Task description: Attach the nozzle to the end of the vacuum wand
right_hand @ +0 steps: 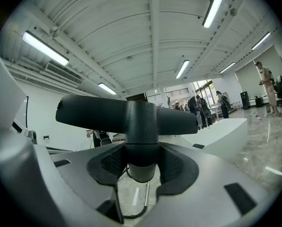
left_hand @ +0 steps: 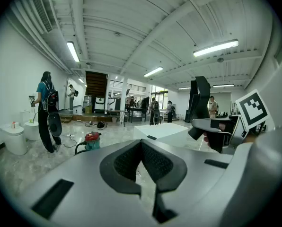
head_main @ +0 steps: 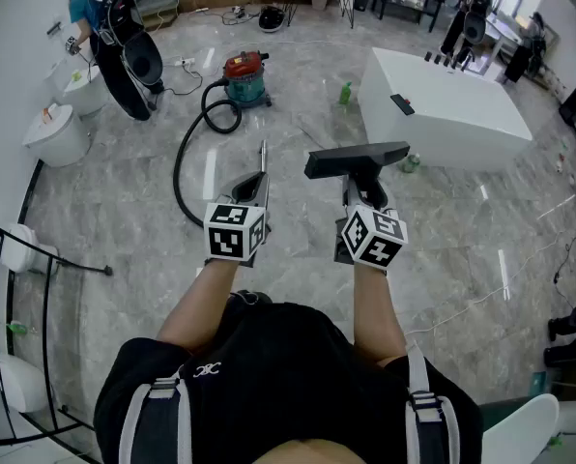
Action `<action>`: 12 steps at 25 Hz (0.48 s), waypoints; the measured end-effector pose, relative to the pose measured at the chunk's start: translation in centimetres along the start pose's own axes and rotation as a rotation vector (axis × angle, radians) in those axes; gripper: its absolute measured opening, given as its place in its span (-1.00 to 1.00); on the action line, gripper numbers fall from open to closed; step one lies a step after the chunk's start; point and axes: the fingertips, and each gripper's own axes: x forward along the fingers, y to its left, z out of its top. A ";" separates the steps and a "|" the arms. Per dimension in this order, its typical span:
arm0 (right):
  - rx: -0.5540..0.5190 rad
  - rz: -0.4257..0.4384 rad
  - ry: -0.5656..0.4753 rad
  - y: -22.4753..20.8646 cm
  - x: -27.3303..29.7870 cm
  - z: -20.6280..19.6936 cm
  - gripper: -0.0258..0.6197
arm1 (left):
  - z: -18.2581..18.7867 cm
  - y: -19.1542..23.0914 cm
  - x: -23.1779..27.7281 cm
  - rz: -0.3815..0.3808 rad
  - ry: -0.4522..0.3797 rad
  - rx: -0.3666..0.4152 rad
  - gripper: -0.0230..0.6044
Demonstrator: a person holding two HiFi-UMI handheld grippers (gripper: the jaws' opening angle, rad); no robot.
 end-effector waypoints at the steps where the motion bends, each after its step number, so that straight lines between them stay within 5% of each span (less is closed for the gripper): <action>1: -0.003 0.000 -0.001 -0.2 0.1 -0.2 -0.32 | -0.3 0.0 0.3 -0.001 0.003 -0.002 -0.90; 12: -0.012 -0.022 0.005 -2.5 6.8 -0.6 -0.32 | 0.0 2.8 8.4 -0.044 0.011 -0.009 -0.90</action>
